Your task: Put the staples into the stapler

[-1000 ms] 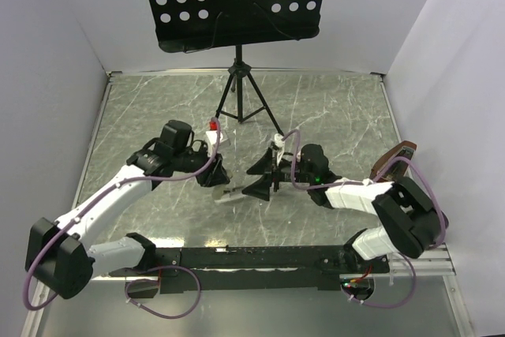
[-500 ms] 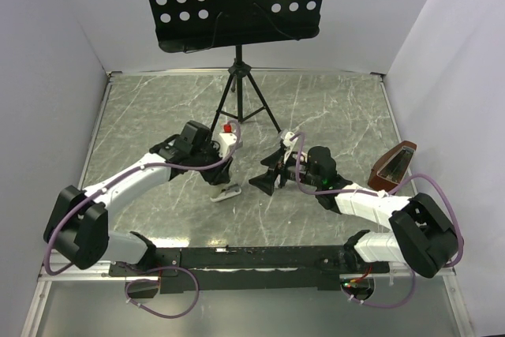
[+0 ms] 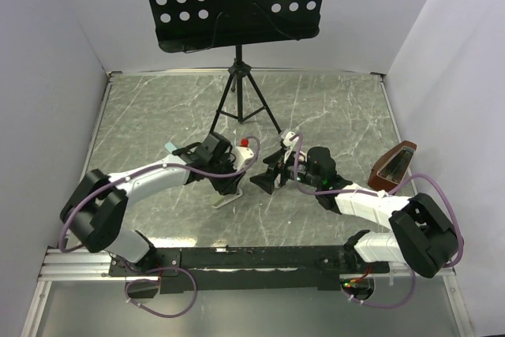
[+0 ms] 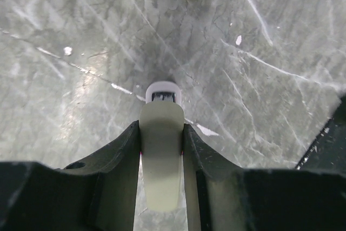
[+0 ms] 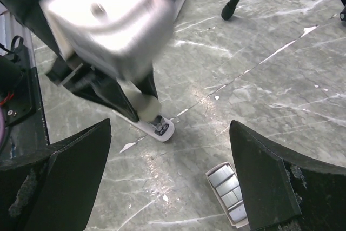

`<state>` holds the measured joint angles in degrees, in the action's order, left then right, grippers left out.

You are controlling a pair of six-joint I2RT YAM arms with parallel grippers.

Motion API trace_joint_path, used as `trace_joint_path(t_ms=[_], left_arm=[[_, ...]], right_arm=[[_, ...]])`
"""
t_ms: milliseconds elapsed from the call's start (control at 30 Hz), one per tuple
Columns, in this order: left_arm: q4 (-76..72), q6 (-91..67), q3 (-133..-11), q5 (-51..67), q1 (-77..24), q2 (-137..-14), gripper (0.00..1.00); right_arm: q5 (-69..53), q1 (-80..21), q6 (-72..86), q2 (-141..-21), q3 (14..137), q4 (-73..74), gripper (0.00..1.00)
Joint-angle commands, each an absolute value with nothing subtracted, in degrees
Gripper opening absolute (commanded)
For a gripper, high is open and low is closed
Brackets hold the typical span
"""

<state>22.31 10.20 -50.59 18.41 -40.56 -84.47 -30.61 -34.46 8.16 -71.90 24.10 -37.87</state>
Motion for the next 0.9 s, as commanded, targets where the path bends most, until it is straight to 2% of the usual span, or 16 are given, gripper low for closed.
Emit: trace_joint_path(t_ms=[0,33,67,133,267,367,500,533,567,633,667,733,867], left_arm=[[25.13,8.62,-52.73,15.73,-42.80,-87.80,0.28],[25.22,8.35,-52.82,15.38,-43.06,-88.06,0.32],[25.31,8.00,-53.00,14.95,-43.24,-88.15,0.41],[25.40,7.47,-53.17,14.77,-43.42,-87.72,0.46],[24.00,4.23,-53.96,13.37,-43.33,-84.30,0.66],[23.99,1.94,-55.45,12.83,-43.33,-82.18,0.67],[24.61,0.35,-56.60,12.92,-43.33,-81.57,0.59],[24.61,-1.74,-56.69,12.66,-43.33,-81.48,0.55],[24.70,-2.71,-56.78,12.31,-43.33,-81.47,0.45],[25.66,-2.99,-57.13,12.04,-43.33,-82.09,0.37],[25.93,-3.16,-57.30,11.95,-43.42,-82.35,0.29],[26.45,-3.34,-57.30,12.48,-43.59,-82.88,0.20],[26.28,-4.04,-56.43,12.66,-43.95,-83.32,0.12]], right_arm=[[-29.79,-34.19,6.86,-71.02,24.08,-38.67,0.96],[-29.79,-34.19,6.77,-71.02,24.08,-38.67,0.96],[-29.71,-34.19,6.77,-70.84,24.08,-38.67,0.96],[-29.36,-34.19,6.77,-70.66,23.91,-38.67,0.96],[-28.74,-34.10,6.68,-69.96,23.64,-38.76,0.96],[-28.13,-34.01,6.94,-69.53,23.29,-39.02,0.96],[-26.72,-33.66,7.03,-68.47,22.33,-39.55,0.96],[-26.46,-33.58,7.03,-68.29,22.32,-39.64,0.96],[-26.46,-33.49,7.12,-68.12,22.24,-39.64,0.96],[-26.46,-33.31,7.29,-68.20,22.15,-39.81,0.96],[-26.46,-33.14,7.38,-68.46,22.15,-39.99,0.96],[-26.72,-33.05,7.56,-68.64,22.15,-40.08,0.96],[-26.89,-32.87,7.73,-69.26,22.32,-40.25,0.96]])
